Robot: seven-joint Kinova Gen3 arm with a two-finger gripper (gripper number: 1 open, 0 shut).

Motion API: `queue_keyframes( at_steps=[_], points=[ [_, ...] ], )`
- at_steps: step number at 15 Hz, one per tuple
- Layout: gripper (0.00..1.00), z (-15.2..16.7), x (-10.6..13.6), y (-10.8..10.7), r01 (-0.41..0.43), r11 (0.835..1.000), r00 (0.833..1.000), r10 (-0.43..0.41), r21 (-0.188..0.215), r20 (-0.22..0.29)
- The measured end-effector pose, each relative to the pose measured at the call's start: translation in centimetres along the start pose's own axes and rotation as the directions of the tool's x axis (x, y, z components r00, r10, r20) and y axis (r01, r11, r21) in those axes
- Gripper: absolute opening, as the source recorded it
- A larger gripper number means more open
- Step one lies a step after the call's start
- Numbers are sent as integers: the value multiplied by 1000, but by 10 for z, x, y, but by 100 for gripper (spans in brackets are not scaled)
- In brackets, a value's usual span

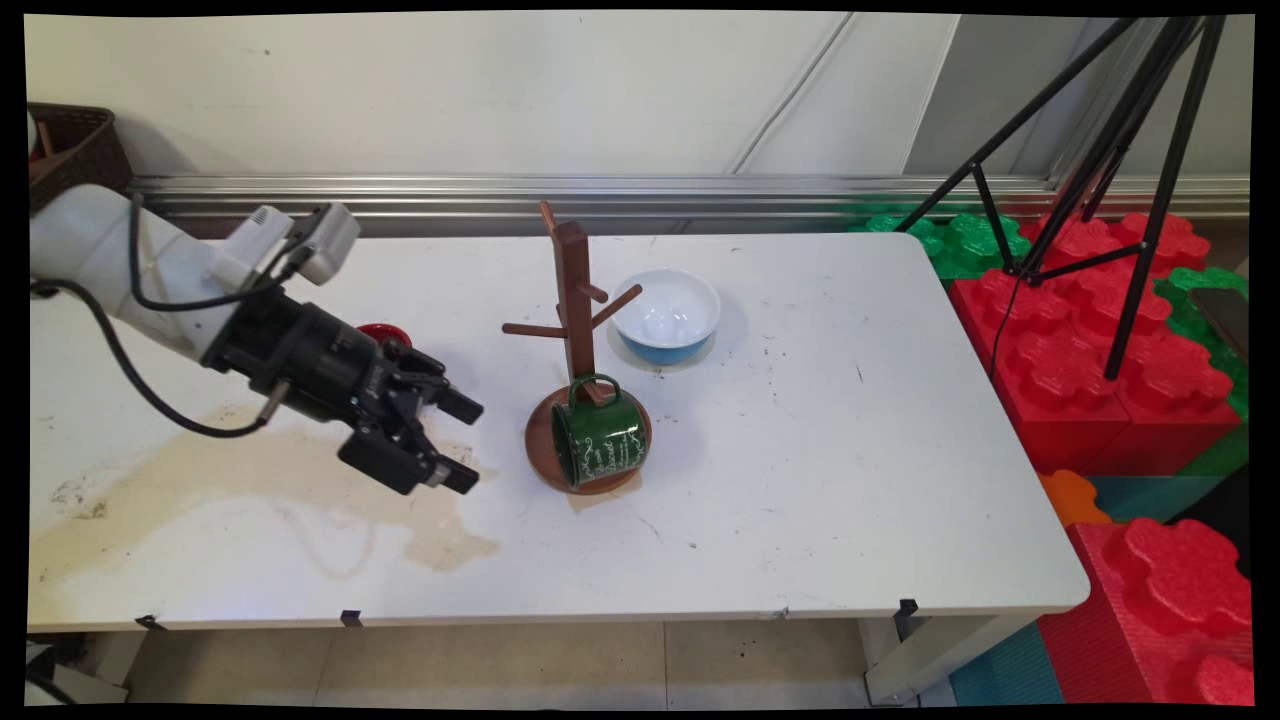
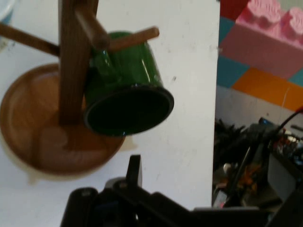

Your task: Pick up the green mug from the rack

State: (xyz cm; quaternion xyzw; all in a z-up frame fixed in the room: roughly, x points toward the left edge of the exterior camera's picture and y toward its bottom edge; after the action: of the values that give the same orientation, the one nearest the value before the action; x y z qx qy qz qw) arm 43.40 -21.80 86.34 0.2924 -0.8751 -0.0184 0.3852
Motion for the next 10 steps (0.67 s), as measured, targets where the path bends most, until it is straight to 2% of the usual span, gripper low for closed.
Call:
queue_keyframes(
  at_steps=[10],
  points=[
    [100,37,1,5,23,1000,999,-23,6,-28]
  ],
)
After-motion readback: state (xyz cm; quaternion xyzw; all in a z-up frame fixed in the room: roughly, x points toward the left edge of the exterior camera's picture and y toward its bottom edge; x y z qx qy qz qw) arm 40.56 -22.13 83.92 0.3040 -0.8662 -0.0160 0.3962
